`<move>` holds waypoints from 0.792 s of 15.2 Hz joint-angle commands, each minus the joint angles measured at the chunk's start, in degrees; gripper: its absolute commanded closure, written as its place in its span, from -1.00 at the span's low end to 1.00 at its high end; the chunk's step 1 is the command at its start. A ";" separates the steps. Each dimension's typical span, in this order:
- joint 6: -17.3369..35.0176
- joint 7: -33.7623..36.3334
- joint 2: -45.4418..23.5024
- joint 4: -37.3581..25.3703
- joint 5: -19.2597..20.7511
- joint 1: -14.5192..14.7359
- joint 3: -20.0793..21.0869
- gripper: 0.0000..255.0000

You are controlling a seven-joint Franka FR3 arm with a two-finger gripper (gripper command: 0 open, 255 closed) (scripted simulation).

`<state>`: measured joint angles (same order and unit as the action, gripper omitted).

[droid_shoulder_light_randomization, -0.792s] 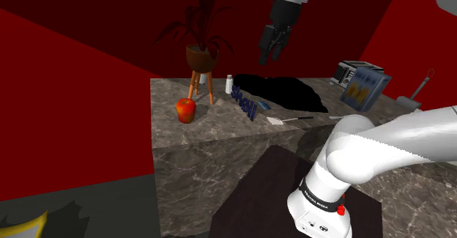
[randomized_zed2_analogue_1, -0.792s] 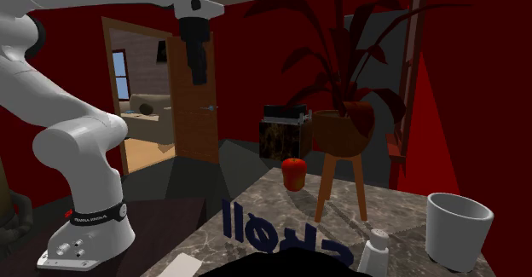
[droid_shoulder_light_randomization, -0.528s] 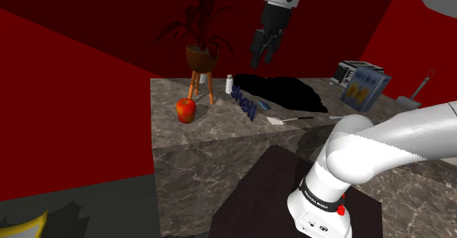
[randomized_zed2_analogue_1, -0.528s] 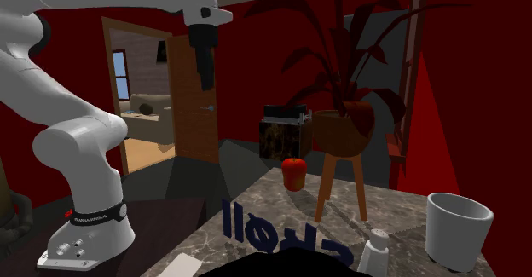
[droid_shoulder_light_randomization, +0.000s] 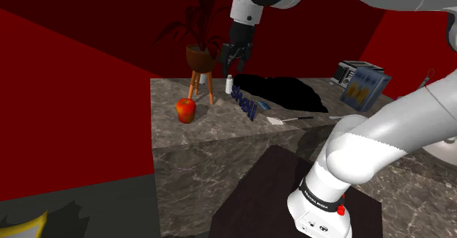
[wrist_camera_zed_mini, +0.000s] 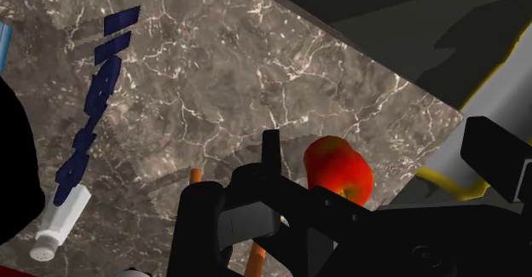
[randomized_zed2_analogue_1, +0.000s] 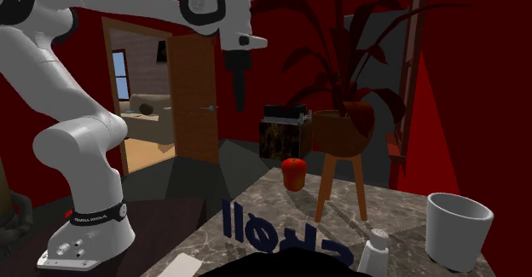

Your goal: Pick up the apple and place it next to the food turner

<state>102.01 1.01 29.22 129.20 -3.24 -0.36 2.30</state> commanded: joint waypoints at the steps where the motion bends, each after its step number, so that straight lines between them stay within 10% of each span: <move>1: 2.85 0.75 -4.16 -1.31 -0.19 0.14 0.62 -1.00; 12: 13.65 3.73 -27.39 -13.23 0.59 0.52 2.39 -1.00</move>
<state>115.14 4.47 4.02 117.61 -2.79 0.13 4.59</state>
